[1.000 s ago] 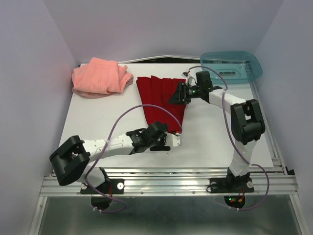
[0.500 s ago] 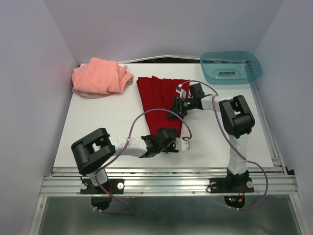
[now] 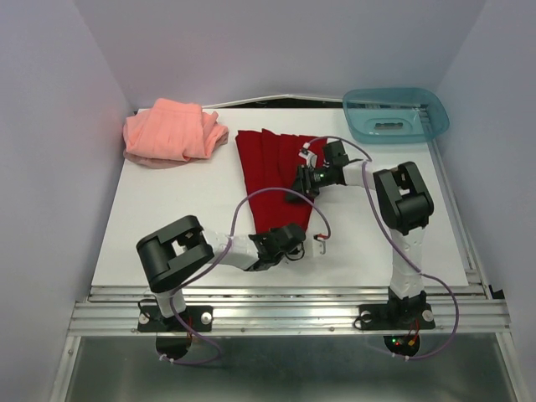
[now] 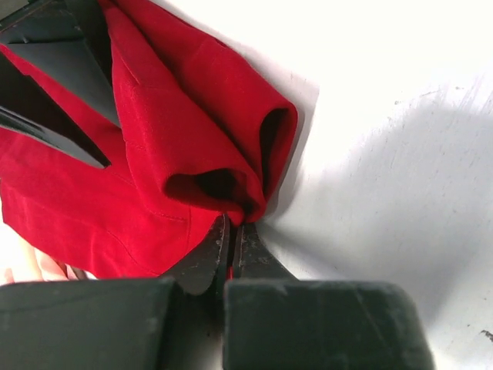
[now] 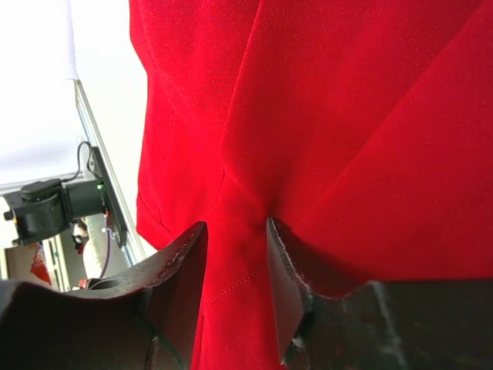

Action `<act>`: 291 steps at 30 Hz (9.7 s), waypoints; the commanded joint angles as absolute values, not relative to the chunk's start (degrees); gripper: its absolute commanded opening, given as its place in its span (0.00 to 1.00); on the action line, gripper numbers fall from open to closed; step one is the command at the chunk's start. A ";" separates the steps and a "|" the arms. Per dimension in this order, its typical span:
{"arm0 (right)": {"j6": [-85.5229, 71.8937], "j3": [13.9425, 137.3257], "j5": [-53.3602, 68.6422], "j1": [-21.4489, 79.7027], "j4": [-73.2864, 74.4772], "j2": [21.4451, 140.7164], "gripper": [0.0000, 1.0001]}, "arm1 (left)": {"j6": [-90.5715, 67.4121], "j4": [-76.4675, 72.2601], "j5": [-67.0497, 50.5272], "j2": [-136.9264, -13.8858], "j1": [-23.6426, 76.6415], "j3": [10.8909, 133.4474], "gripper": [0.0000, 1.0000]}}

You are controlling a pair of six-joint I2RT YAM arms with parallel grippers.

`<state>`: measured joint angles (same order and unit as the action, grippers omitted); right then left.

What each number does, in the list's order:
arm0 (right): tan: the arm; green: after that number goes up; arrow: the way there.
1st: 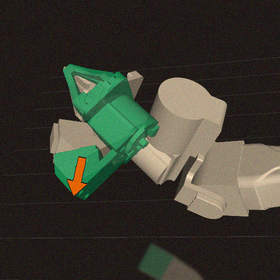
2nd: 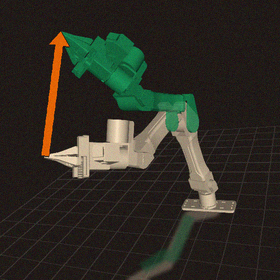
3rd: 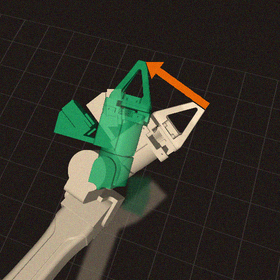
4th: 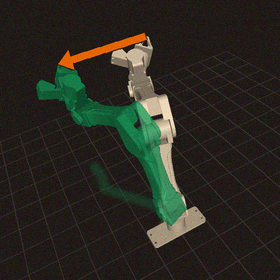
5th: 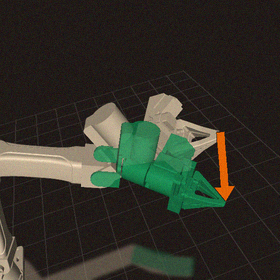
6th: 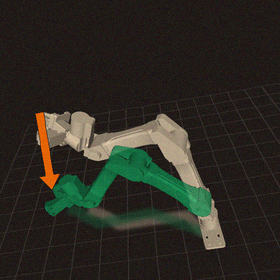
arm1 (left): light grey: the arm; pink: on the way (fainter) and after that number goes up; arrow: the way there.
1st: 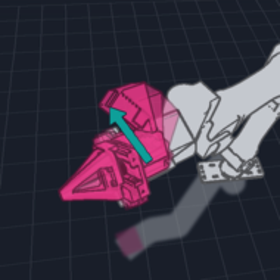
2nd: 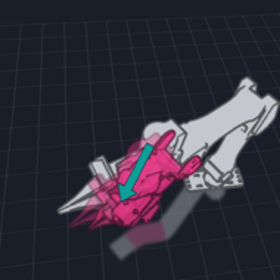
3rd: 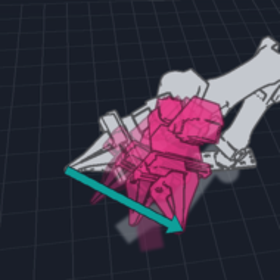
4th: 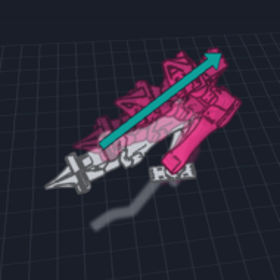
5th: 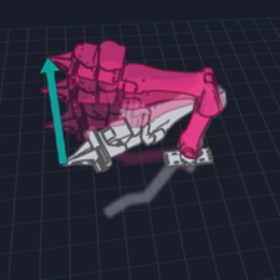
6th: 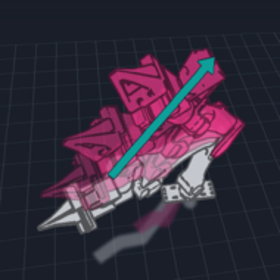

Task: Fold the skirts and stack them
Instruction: Fold the skirt

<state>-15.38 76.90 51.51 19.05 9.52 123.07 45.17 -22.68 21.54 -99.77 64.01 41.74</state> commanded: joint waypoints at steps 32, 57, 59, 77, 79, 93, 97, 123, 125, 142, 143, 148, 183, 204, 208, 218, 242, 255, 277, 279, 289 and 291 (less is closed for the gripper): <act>-4.31 104.51 49.99 17.40 22.93 138.26 0.28 | 34.71 46.66 -14.32 -95.53 65.57 87.00 0.00; 9.41 88.77 68.64 21.88 32.61 131.84 0.08 | 48.51 29.47 -0.97 -103.01 52.74 89.39 0.00; 9.32 88.86 68.73 21.88 32.61 131.92 0.08 | 48.60 26.73 -0.62 -102.83 52.30 87.73 0.00; 7.65 91.93 71.54 21.88 32.70 134.38 0.08 | 51.86 2.04 2.19 -105.20 51.77 75.08 0.00; 7.30 92.11 72.16 21.88 32.70 134.65 0.08 | 52.12 -3.04 3.07 -105.73 51.59 73.31 0.00; 0.20 97.98 67.96 21.88 32.61 137.72 0.31 | 52.65 -17.75 3.69 -109.60 51.24 63.37 0.03; -7.46 102.47 66.53 21.36 31.12 139.22 0.35 | 53.17 -20.47 3.60 -109.60 51.42 61.44 0.03; -11.98 106.26 50.46 20.04 26.27 140.46 0.44 | 53.09 -27.60 8.86 -108.81 52.56 57.22 0.03; -9.15 104.95 49.14 20.04 27.76 140.10 0.44 | 51.86 -30.05 10.54 -108.20 52.47 56.34 0.03; -8.45 109.69 33.59 18.98 24.35 141.77 0.87 | 53.53 -38.67 15.64 -103.36 52.56 52.38 0.03; -7.92 109.86 32.62 18.98 24.43 141.94 0.89 | 53.53 -39.19 15.73 -103.27 52.56 52.30 0.03; -6.32 109.42 29.27 18.46 24.52 142.99 1.00 | 53.96 -40.25 15.91 -102.92 52.56 51.77 0.03; -26.11 119.71 45.97 2.73 14.59 126.48 1.00 | 48.79 -13.55 0.35 -107.23 42.10 81.81 0.68; -6.06 80.86 48.52 8.00 24.52 101.33 0.96 | -7.03 0.44 -46.32 -94.65 23.64 68.56 0.66; -7.12 82.52 45.09 8.00 23.20 105.89 0.94 | -9.13 -1.67 -46.93 -98.68 23.56 70.22 0.77; -18.27 91.22 43.60 8.00 15.30 120.31 0.78 | -12.66 -4.48 -40.43 -104.24 23.82 70.05 0.92; -31.12 94.13 54.13 10.90 -5.89 134.99 0.50 | -9.58 -1.93 -36.20 -107.14 25.49 73.91 0.72; -30.85 96.51 61.95 13.89 -4.39 142.38 0.13 | -6.86 -4.48 -41.22 -105.56 26.37 74.62 0.09; -26.55 98.17 67.15 16.52 -0.18 143.70 0.09 | -6.41 -11.43 -37.89 -122.25 26.19 80.77 0.00; -25.75 98.79 63.14 15.91 -0.18 142.48 0.13 | -8.08 -10.64 -37.97 -124.27 26.02 80.95 0.00; -26.72 111.17 45.09 6.17 -0.18 135.46 0.73 | -14.06 -7.47 -37.09 -126.73 25.93 76.46 0.00; -25.67 111.53 45.69 4.93 1.56 132.99 0.77 | -14.67 -6.69 -37.09 -127.17 25.93 77.16 0.00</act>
<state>-27.68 108.01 50.54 9.10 0.69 140.75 -14.02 -12.25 -41.91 -123.50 25.87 78.70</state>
